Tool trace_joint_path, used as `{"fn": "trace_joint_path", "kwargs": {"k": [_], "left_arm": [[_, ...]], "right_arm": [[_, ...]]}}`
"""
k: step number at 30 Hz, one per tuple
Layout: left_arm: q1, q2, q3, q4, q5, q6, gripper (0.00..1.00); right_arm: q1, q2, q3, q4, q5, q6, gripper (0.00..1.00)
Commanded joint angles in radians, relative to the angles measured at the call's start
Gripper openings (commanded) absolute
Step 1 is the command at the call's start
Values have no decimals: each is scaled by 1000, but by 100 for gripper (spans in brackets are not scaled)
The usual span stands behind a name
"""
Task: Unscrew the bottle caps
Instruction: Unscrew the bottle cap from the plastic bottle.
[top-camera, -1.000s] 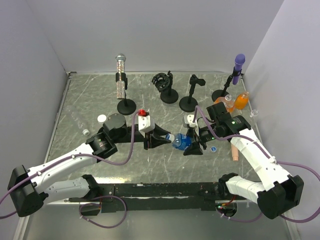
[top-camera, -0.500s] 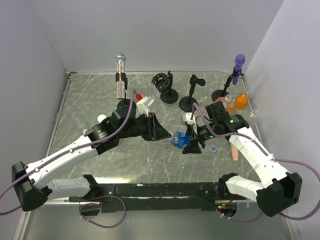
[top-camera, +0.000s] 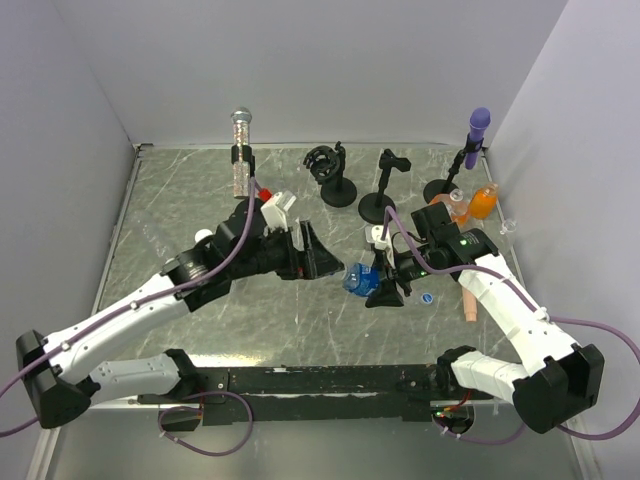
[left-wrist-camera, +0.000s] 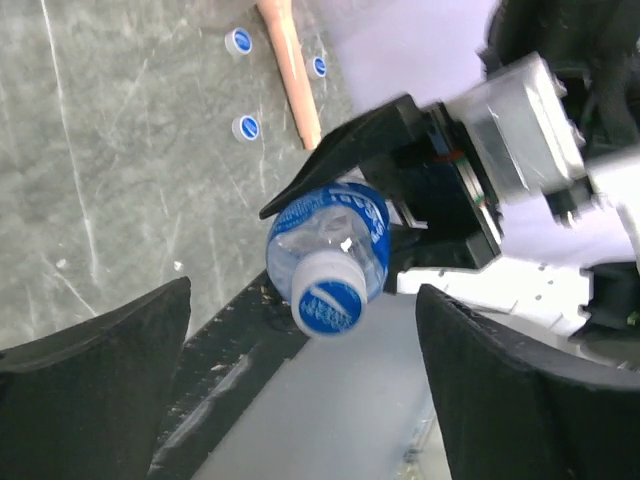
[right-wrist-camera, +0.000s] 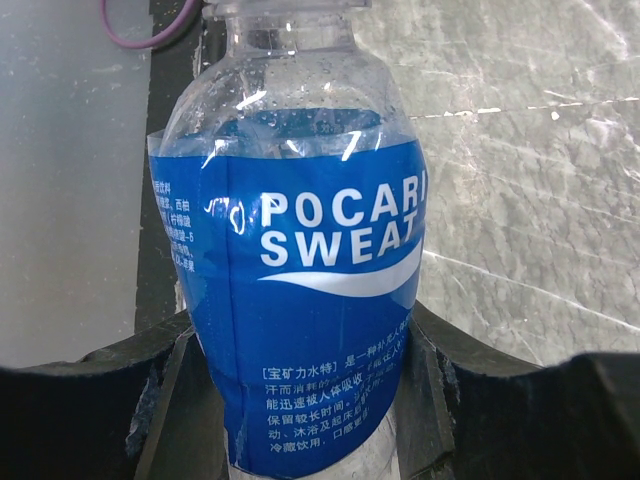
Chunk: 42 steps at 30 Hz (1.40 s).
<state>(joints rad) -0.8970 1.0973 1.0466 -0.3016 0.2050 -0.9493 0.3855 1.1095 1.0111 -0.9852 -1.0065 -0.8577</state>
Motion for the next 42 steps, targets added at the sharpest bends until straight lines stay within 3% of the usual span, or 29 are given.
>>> {"fn": "trace_joint_path", "kwargs": {"k": [1,8,14,20,28,42], "left_arm": [[3,-109,-31,38,63,289,99],[3,-348,-219,171,316,818,97],[3,-498,-427,476,253,1047,97],[3,-334,-343,475,382,1116,97],[3,-169,-272,561,447,1127,99],[3,-82,-227,572,497,1109,63]], "right_arm": [[-2,-11,17,11,-21,-23,25],[-2,-13,18,5,-32,-33,25],[-5,-13,21,-9,-40,-41,26],[-5,-7,20,-15,-46,-49,26],[-7,-2,21,-21,-60,-60,26],[-7,-13,17,-20,-64,-60,26]]}}
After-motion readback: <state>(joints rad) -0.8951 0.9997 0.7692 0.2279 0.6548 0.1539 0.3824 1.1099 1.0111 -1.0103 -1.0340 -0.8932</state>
